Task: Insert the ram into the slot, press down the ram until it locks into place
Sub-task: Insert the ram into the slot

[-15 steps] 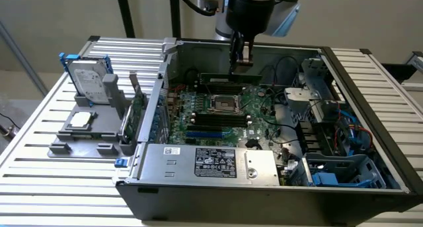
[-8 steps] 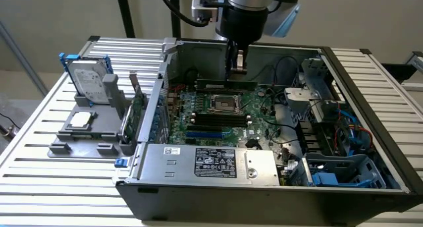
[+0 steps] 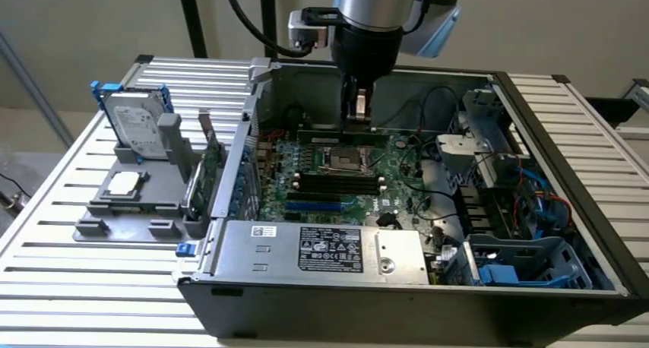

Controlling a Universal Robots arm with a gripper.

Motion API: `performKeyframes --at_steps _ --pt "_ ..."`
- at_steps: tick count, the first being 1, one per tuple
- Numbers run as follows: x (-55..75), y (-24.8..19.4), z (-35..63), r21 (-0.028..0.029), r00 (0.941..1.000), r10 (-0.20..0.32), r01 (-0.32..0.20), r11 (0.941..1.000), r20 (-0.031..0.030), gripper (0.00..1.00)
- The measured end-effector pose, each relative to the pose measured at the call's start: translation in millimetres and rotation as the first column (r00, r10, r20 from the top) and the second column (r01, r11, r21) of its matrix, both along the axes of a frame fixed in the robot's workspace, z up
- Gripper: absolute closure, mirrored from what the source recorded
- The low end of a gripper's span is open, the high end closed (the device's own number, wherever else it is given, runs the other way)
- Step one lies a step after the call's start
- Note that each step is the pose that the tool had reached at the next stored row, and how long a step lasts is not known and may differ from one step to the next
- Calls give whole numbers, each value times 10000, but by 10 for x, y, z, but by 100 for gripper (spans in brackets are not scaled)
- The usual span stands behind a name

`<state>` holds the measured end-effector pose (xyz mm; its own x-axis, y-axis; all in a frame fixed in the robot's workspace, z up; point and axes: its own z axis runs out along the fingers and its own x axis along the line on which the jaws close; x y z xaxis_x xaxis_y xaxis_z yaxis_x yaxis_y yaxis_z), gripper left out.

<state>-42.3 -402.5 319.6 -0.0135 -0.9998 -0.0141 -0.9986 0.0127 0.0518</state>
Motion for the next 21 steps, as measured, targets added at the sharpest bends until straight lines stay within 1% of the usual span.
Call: performKeyframes --at_steps 7,11,14,16,21 --pt "0 0 -128 -1 9993 -386 386 9993 7 86" --pt "0 0 -198 0 9990 -434 434 9991 42 86" --pt "0 0 -243 -11 9990 -434 434 9991 88 86" --pt "0 0 -271 -22 9990 -434 434 9991 129 86" --pt "2 1 -332 -70 9987 -432 434 9990 257 86"
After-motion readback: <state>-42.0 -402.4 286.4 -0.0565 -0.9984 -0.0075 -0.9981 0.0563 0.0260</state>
